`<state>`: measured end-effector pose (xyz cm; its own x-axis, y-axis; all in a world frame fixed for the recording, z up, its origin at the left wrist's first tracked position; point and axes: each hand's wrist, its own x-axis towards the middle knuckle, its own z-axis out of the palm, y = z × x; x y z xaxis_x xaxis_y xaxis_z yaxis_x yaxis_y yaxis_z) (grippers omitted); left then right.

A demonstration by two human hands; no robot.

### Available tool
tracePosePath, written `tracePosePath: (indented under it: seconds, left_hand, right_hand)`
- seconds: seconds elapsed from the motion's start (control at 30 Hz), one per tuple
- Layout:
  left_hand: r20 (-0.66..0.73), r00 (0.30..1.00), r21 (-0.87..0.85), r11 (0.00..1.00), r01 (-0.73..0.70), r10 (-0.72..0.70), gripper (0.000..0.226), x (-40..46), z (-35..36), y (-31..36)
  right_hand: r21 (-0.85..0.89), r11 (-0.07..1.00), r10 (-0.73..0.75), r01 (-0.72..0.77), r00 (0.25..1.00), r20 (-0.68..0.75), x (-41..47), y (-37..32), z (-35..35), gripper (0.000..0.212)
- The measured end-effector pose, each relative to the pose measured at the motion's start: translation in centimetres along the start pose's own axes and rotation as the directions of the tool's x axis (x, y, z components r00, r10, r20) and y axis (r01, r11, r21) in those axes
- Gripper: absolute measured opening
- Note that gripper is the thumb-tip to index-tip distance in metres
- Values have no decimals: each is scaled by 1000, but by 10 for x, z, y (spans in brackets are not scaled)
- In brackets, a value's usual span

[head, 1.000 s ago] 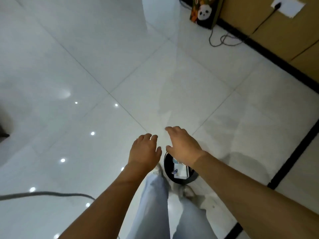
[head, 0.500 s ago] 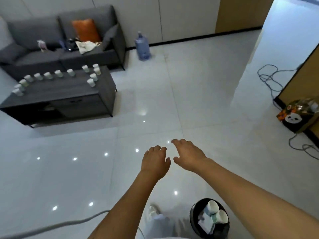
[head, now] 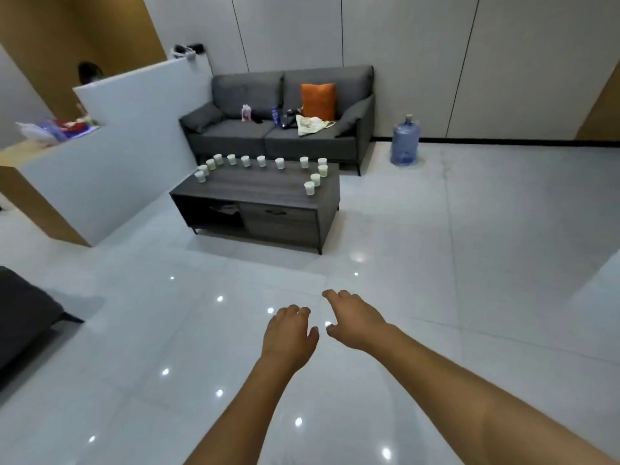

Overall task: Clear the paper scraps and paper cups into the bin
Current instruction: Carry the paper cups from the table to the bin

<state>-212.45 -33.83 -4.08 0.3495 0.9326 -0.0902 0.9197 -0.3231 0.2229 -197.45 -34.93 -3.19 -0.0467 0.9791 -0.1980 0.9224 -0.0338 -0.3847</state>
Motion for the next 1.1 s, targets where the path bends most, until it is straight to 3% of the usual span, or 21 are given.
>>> tracePosePath:
  seconds: [0.17,0.4,1.1]
  left_hand:
    - [-52,994,8,995,98,-97,47,30,-34,-104]
    - [4,976,15,976,216,-216,47,65,-48,-210]
    - [27,897,-180,880,439,-442,46,403,-90,-401]
  right_hand:
    - [0,997,-77,77,997,23,82,-76,15,67]
    - [17,985,-173,173,979,107,175,-151,43,66]
    - [-18,964,-251,266,929,271,600,-210,14,65]
